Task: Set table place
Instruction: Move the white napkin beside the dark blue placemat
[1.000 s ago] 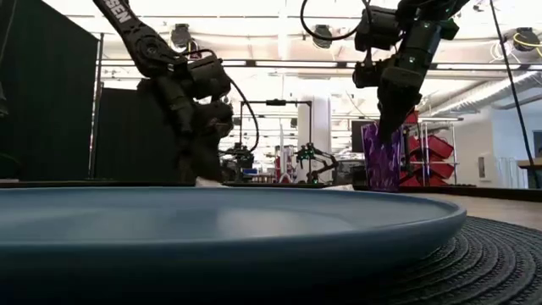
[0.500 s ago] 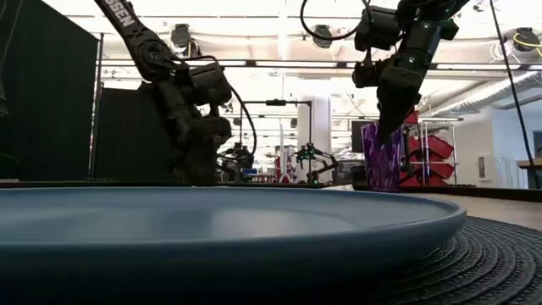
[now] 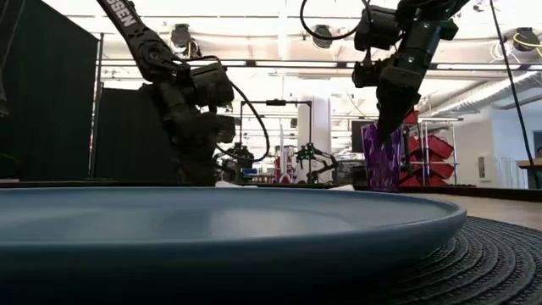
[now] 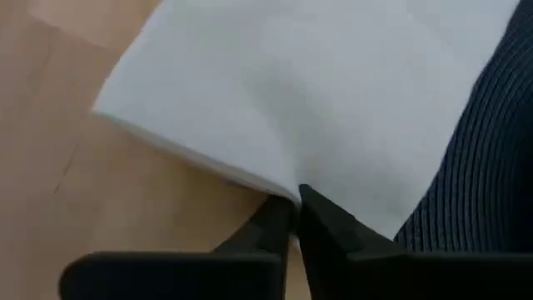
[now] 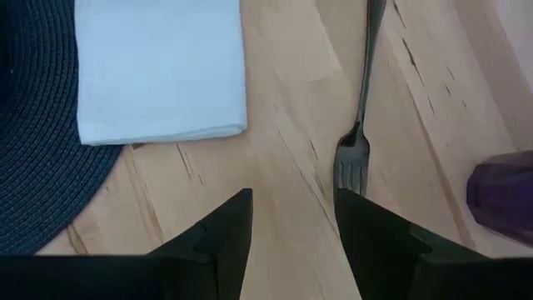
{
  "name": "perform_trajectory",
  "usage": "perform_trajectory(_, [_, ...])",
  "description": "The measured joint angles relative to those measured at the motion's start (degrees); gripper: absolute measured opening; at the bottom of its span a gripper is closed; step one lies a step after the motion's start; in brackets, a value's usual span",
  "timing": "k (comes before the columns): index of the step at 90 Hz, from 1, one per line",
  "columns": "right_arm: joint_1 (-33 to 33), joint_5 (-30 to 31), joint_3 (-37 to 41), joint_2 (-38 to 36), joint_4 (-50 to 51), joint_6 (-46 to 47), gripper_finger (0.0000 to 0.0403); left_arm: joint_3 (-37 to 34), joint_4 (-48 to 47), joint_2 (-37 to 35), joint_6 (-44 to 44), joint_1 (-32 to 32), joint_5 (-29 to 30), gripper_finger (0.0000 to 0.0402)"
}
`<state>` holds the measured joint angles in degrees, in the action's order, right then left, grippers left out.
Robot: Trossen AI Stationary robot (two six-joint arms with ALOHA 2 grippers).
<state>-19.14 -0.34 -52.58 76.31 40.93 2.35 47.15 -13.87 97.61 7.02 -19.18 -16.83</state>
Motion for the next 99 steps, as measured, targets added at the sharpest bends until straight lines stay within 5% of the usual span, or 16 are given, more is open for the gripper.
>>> perform_trajectory(19, [0.0, 0.0, 0.0, 0.0, 0.0, 0.0, 0.0160, -0.1, -2.2, -5.4, 0.2, -0.1, 5.2, 0.0000])
perform_trajectory(47, [0.0, 0.0, 0.0, 0.0, 0.0, 0.0, 0.0160, -0.1, -21.8, -12.8, 6.6, 3.8, 8.4, 0.0000])
perform_trajectory(69, [0.6, 0.0, 0.0, 0.0, 0.0, -0.4, 0.0160, -0.1, -38.3, -15.4, 15.1, 11.9, 8.9, 0.0000])
perform_trajectory(99, [3.5, 0.0, 0.0, 0.0, 0.1, -0.6, 0.0160, -0.1, -46.5, -17.2, 31.1, 26.8, 1.7, 0.0000])
